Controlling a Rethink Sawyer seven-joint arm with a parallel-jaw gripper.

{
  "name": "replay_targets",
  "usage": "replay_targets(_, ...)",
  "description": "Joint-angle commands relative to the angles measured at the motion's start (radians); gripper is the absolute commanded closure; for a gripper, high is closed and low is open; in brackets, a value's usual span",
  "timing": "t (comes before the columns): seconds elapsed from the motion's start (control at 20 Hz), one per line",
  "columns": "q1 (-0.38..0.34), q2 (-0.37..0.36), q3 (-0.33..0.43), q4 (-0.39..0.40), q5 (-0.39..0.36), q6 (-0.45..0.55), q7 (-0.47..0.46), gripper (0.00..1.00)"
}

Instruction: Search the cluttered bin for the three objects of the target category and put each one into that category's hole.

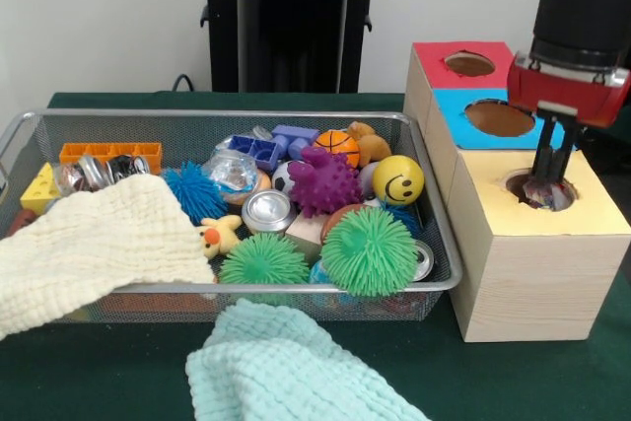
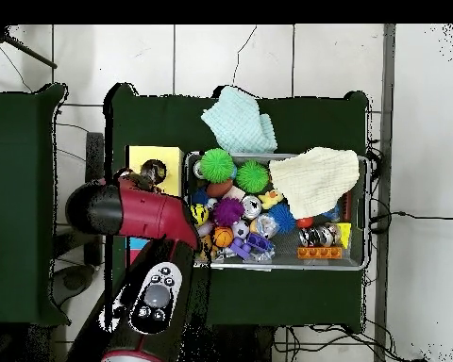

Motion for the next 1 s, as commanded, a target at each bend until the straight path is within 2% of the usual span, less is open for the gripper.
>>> replay_targets(0.05,0.000,-0.060,-0.011,-0.012,-0.056,0.198,0.119,1.00)
replay_targets(0.3,0.025,-0.068,-0.087,-0.094,-0.084,0.299,0.153,1.00)
replay_targets(0.75,-0.033,-0.089,-0.051,-0.089,-0.091,0.297,0.109,1.00)
replay_targets(1.0,-0.067,-0.078,-0.020,-0.084,-0.105,0.256,0.065,1.00)
